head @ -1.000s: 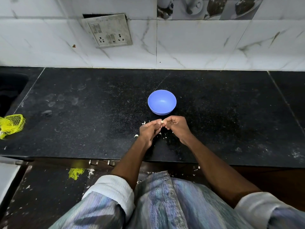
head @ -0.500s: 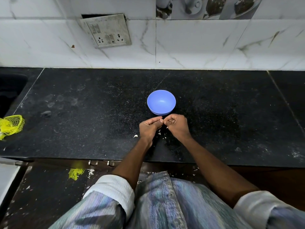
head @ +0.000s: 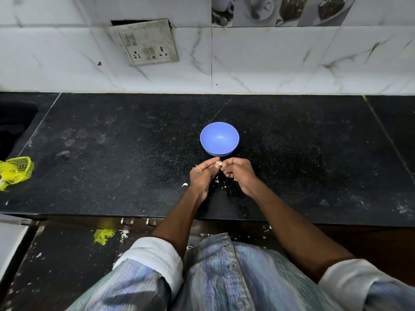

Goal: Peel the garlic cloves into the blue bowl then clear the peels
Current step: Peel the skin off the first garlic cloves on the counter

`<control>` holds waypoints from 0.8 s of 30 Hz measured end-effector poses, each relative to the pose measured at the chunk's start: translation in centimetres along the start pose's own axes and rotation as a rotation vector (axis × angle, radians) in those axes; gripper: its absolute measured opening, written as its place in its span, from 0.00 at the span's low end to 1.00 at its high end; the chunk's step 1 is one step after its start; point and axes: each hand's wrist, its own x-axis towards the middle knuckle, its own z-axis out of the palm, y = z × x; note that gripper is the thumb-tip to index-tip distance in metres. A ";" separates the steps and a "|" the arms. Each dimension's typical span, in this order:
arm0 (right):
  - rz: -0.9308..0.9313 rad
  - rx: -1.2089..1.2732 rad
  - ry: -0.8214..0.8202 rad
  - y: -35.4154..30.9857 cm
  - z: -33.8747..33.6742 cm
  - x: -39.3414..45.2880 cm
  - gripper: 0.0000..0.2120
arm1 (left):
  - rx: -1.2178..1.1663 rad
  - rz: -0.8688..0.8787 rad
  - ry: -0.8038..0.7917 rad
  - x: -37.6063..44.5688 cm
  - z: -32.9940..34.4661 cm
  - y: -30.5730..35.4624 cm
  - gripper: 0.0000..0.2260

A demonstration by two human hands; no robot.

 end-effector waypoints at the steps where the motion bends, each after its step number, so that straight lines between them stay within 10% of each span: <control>1: 0.012 -0.004 -0.001 0.1 0.0 0.1 0.08 | 0.004 -0.006 -0.004 0.1 -0.1 -0.1 0.11; 14: -0.141 -0.523 0.307 1.6 -1.2 0.9 0.05 | 0.117 0.012 0.003 0.5 -0.1 -0.8 0.13; 24: -0.049 -0.050 0.019 0.9 -0.6 0.3 0.07 | 0.343 0.232 0.098 0.4 -0.2 -1.0 0.08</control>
